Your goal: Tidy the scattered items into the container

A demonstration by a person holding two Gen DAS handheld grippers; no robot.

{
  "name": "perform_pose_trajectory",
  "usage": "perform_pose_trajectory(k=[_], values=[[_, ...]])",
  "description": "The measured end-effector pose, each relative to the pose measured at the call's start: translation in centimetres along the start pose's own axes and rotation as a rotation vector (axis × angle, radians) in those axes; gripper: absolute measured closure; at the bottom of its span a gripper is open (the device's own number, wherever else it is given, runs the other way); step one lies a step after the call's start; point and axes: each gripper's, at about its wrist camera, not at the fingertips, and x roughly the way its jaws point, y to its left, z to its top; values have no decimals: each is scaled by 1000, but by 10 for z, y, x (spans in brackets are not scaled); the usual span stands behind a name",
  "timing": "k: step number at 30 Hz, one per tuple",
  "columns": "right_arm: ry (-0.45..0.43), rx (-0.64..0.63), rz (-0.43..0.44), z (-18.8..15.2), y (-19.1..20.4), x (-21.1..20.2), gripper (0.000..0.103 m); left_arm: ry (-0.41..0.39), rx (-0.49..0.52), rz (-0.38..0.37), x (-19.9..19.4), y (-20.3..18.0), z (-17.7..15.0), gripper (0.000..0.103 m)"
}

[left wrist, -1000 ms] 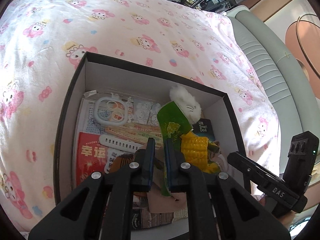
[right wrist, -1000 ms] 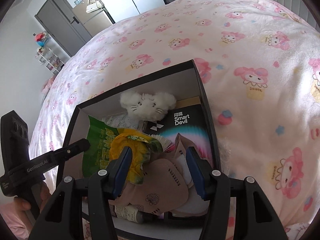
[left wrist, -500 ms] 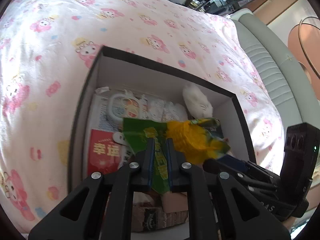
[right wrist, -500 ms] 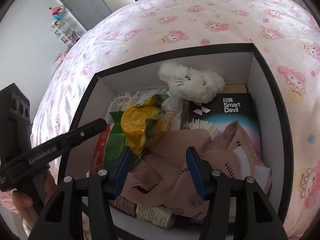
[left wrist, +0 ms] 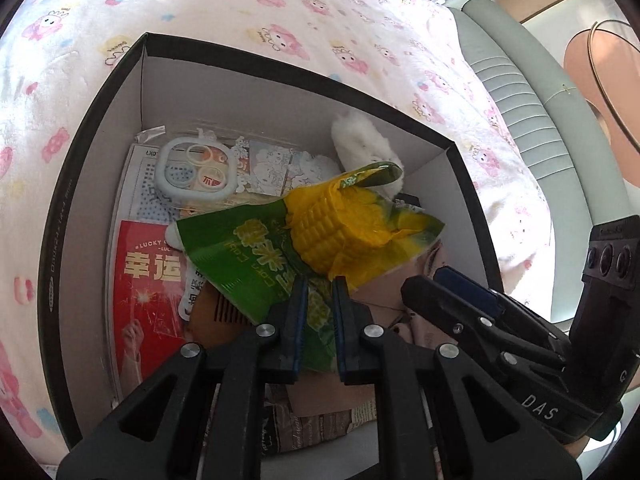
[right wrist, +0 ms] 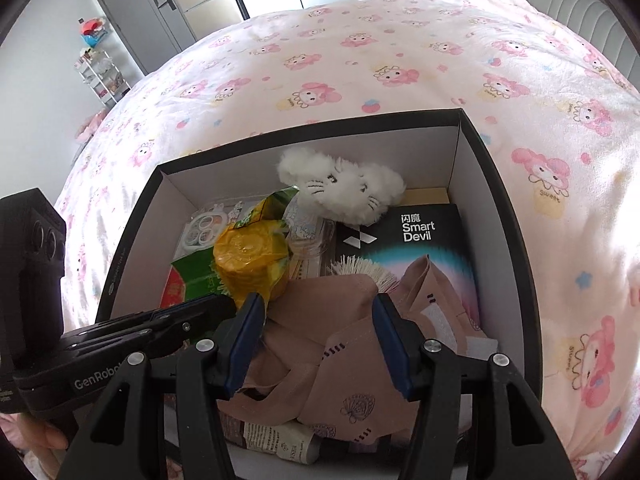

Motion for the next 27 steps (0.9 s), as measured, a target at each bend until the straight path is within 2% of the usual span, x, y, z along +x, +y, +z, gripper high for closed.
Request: perform_pose_trajectory(k=[2,5,7,9,12,16,18,19,27], values=[[-11,0,-10,-4,1,-5,50,-29,34,15,-6,-8,-1,91],[-36,31,-28,-7,-3,-16,50,-100,148,161,-19,-29,-3,82],[-64,40,-39,-5,-3,-26,50,-129,172,171,-29,-39,0,77],[-96,39,-70,-2,-2,-40,50,-168,181,163,-43,-48,4,60],[-152,45,-87,5,0,-66,48,-268,200,185,-71,-63,10,38],[-228,69,-110,7,6,-102,27,-386,218,228,-114,-81,12,19],[-264,54,-123,4,13,-119,26,-431,222,258,-131,-91,8,4],[-276,44,-134,3,17,-126,26,-443,228,275,-139,-95,5,0],[-354,25,-168,-30,35,-174,25,-521,240,353,-189,-115,-45,0]])
